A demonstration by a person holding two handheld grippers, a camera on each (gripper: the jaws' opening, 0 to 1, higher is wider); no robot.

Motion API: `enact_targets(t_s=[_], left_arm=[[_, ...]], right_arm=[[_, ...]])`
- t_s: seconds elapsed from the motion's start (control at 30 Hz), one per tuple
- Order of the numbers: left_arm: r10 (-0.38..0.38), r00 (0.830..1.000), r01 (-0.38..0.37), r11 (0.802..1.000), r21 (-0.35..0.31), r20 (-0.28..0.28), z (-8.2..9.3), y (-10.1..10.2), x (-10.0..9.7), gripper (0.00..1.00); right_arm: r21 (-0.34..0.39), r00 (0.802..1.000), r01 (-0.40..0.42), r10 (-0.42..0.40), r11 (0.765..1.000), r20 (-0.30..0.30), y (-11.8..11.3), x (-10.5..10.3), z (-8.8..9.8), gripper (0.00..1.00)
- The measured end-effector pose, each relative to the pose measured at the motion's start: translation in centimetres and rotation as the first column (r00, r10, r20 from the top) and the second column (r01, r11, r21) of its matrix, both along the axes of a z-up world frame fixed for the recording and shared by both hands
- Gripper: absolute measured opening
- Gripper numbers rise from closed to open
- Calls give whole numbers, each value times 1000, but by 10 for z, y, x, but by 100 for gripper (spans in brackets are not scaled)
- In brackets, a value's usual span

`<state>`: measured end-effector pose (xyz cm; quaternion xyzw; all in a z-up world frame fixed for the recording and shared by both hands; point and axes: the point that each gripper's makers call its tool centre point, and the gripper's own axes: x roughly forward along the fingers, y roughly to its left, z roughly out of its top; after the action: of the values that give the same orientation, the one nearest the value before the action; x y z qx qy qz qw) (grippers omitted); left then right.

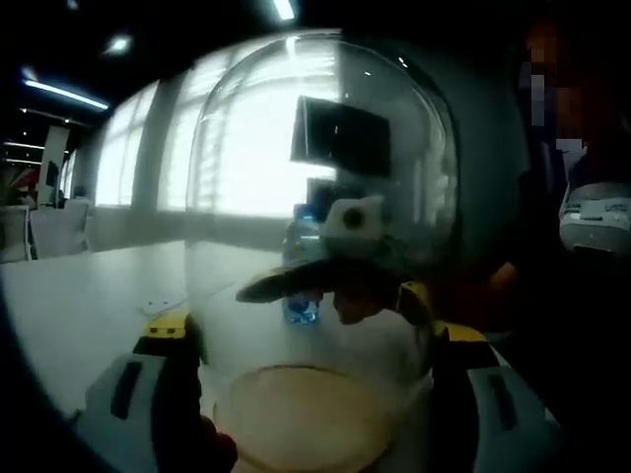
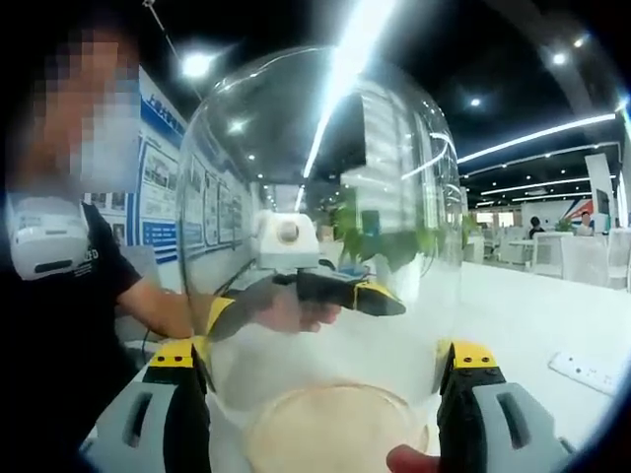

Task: Open the cover put in the Mizone put the cover back on

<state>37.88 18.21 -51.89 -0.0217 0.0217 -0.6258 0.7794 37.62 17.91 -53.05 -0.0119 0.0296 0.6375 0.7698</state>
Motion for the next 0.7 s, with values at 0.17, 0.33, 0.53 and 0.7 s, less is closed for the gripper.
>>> enact_targets(t_s=[0.17,0.33,0.53,0.7], left_arm=[[1,1000,-1,1000,9,-2,0,0,0,85],[7,1000,-7,1000,13,-5,-1,-1,-3,85],[17,1000,-16,1000,24,-5,0,0,-11,85],[16,1000,-16,1000,22,-4,-1,0,-13,85]], right_arm=[[-14,1000,-2,2,1000,-5,0,1,0,90],[-11,1000,-8,8,1000,-5,0,-1,0,90],[-15,1000,-18,18,1000,-5,2,-10,0,90],[-6,1000,-16,16,1000,-3,1,-12,0,90]])
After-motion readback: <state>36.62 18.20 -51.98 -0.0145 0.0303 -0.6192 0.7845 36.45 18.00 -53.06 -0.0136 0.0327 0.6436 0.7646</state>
